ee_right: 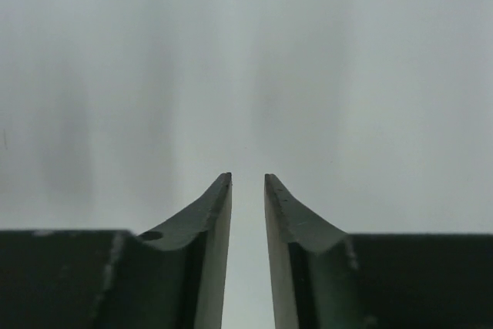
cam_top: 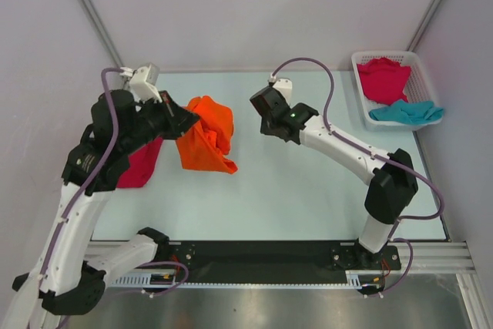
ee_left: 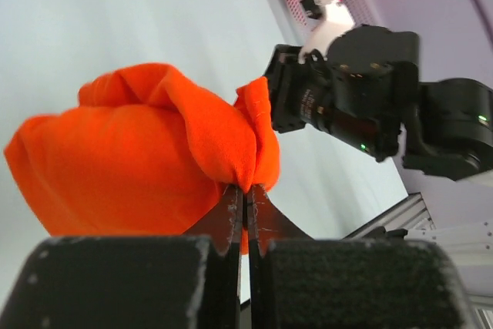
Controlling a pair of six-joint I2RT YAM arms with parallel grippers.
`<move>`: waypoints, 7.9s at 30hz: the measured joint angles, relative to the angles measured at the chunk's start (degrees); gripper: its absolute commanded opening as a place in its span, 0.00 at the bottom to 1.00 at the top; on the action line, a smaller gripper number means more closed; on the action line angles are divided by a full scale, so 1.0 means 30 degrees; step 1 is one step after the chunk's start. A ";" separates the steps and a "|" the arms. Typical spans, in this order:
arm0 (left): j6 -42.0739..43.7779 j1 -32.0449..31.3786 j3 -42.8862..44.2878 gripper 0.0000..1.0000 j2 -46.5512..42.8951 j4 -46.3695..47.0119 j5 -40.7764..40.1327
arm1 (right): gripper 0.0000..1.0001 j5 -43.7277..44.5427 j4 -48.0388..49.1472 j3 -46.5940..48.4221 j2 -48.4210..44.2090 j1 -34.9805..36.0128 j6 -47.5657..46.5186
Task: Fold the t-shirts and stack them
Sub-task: Flatten out the tshirt
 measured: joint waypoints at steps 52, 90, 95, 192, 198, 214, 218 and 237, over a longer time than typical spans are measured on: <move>-0.0022 0.2404 -0.8648 0.00 -0.1807 0.2688 0.2841 | 0.00 -0.3504 0.1297 0.0896 0.0962 0.4211 0.1413; 0.0423 0.4750 -0.8706 0.93 0.3038 0.6878 0.6426 | 0.00 0.0947 -0.2674 0.7300 0.0124 -0.2317 -0.2630; -0.0933 0.4364 -1.3442 0.90 0.4896 0.9908 0.7074 | 0.00 0.1188 -0.2688 0.7300 0.0000 -0.2310 -0.2630; -0.3067 0.3738 0.0750 0.00 -0.0772 -0.0918 -0.2900 | 0.00 1.0644 -0.8262 0.2674 -1.1817 0.2237 0.2186; -0.3067 0.4532 0.0481 0.00 -0.0350 -0.0401 -0.2871 | 0.00 0.9027 -0.7213 0.3118 -1.0047 -0.1188 0.0583; -0.3526 0.6484 0.0459 0.00 0.9435 0.1158 -0.0401 | 0.00 0.5610 -0.5799 1.1540 0.0452 -0.5042 -0.3738; -0.3373 0.7490 0.5792 0.00 0.8969 0.1319 0.0204 | 0.00 0.6273 -0.5909 1.6546 0.1217 -0.5078 -0.4736; -0.3876 0.9296 -0.8976 0.00 0.4634 0.4284 0.3942 | 0.00 0.4415 -0.4087 -0.4524 -0.5115 -0.2004 -0.0262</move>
